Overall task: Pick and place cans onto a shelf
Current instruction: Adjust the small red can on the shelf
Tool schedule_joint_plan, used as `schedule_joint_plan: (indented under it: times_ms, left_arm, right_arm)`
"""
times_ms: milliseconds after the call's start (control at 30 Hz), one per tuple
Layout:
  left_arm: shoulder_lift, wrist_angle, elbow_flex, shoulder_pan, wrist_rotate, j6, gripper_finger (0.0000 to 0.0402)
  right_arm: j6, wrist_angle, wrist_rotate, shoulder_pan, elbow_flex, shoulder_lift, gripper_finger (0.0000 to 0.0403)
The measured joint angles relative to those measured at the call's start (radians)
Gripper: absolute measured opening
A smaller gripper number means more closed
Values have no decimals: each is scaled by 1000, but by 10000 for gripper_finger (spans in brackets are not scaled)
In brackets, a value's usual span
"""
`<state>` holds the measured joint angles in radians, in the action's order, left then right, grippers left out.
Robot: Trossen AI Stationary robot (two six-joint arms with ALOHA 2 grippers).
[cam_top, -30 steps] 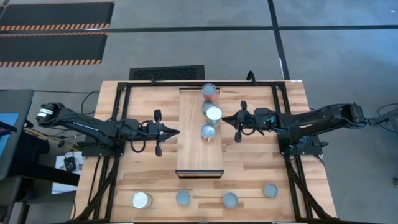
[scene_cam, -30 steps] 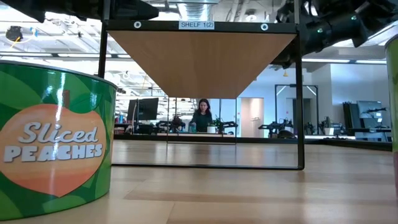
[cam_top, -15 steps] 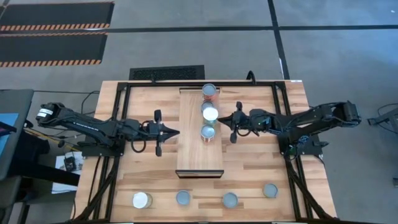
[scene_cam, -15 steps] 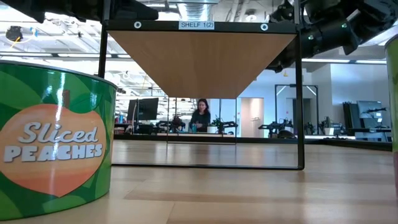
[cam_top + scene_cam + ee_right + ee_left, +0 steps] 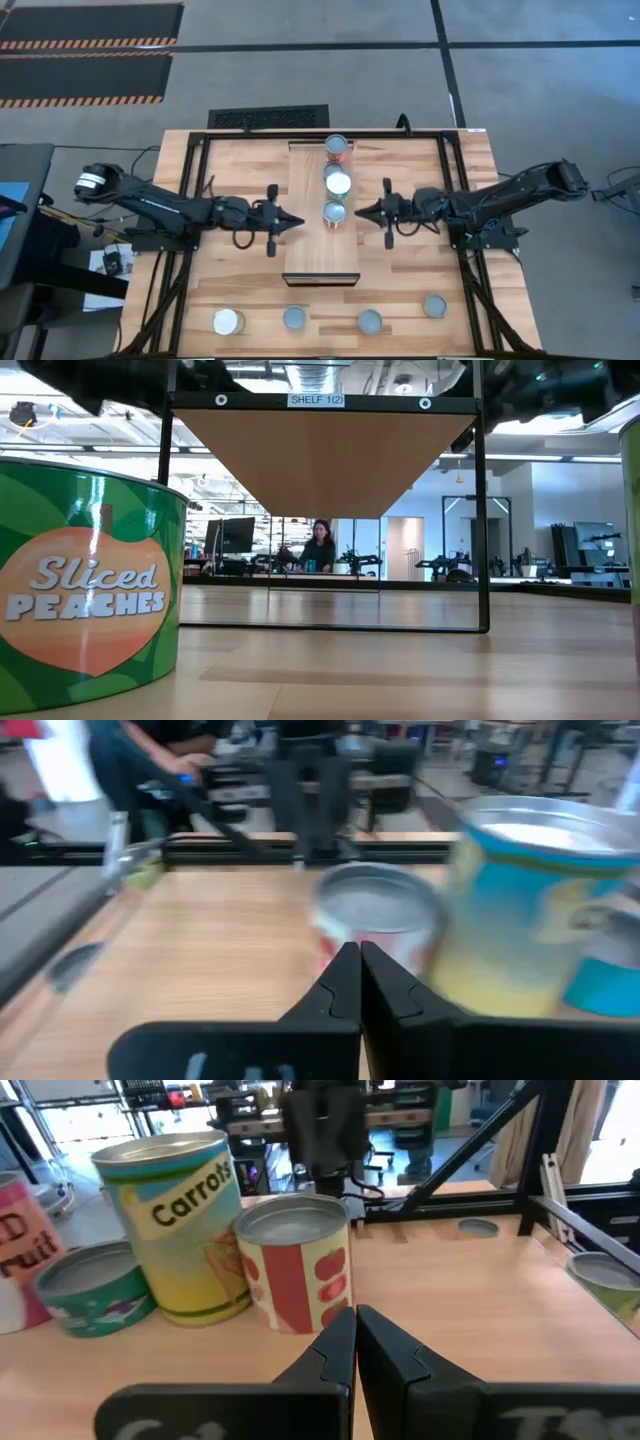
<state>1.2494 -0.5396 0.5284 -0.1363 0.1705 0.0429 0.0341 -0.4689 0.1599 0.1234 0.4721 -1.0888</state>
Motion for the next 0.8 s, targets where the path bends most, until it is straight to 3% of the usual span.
schedule_joint_plan:
  times_ms: [367, 800]
  left_arm:
    - [207, 12, 143, 63, -40, -2, 2]
    - [215, 34, 188, 110, -107, -3, 2]
  right_arm:
    - [-5, -3, 100, 122, 0, -10, 12]
    - [-8, -2, 104, 126, 0, -10, 12]
